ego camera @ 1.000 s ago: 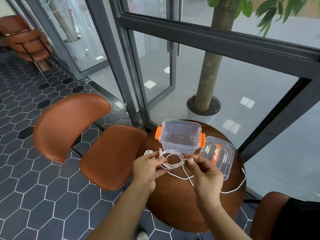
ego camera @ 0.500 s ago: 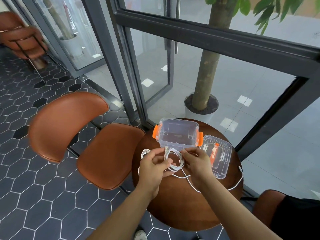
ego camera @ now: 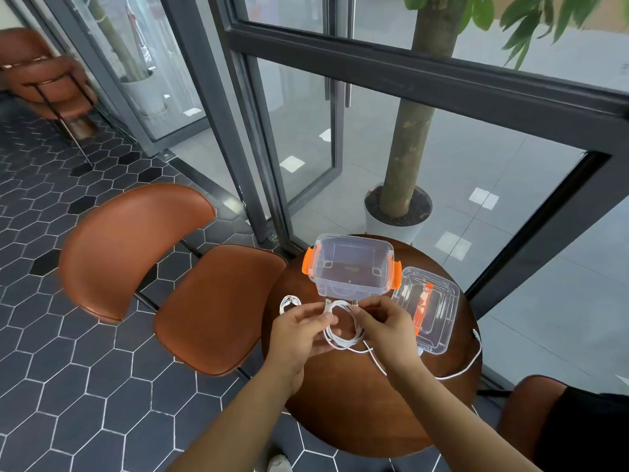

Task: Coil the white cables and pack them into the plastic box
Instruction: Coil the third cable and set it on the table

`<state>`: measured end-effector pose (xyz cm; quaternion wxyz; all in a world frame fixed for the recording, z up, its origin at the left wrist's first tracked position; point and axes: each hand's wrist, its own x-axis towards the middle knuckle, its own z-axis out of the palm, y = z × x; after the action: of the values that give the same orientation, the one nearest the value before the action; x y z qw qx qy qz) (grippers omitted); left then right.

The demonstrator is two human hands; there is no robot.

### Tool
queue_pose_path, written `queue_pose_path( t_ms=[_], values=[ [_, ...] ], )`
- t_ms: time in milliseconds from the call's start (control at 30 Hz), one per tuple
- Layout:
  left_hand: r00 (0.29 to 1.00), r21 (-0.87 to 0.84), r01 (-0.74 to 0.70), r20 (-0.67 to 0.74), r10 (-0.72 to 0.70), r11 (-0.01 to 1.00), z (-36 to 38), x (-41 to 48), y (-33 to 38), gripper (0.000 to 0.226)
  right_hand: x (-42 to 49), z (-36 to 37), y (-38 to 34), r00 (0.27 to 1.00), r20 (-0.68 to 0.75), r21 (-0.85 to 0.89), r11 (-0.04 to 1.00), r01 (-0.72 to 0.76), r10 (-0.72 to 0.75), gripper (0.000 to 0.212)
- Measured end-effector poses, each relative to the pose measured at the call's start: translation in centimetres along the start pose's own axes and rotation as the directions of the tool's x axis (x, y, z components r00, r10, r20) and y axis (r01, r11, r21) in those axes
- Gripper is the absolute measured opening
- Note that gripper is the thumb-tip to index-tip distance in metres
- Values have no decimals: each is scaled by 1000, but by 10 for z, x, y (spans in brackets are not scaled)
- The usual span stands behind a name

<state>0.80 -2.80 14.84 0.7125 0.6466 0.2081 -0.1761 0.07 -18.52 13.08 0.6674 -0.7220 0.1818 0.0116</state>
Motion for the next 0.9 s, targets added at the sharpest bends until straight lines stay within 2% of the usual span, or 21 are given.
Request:
queue_pose_path(
  t_ms=[200, 433, 567, 733, 900],
  values=[
    [999, 132, -39, 40, 34, 990, -4, 1, -2, 24, 0, 0, 3, 992, 122, 3, 999, -38, 38, 8],
    [996, -21, 82, 38, -81, 996, -8, 0, -3, 19, -2, 2, 3, 978, 207, 22, 999, -41, 35, 10],
    [995, -24, 86, 50, -85, 996, -10, 0, -5, 18, -3, 1, 3, 969, 246, 47, 998, -49, 36, 13],
    [996, -19, 79, 54, -78, 997, -13, 0, -6, 20, -3, -1, 4, 962, 271, 31, 999, -41, 31, 27],
    [996, -17, 85, 15, -85, 996, -14, 0, -5, 22, -1, -1, 9, 970, 243, -15, 999, -28, 31, 22]
  ],
)
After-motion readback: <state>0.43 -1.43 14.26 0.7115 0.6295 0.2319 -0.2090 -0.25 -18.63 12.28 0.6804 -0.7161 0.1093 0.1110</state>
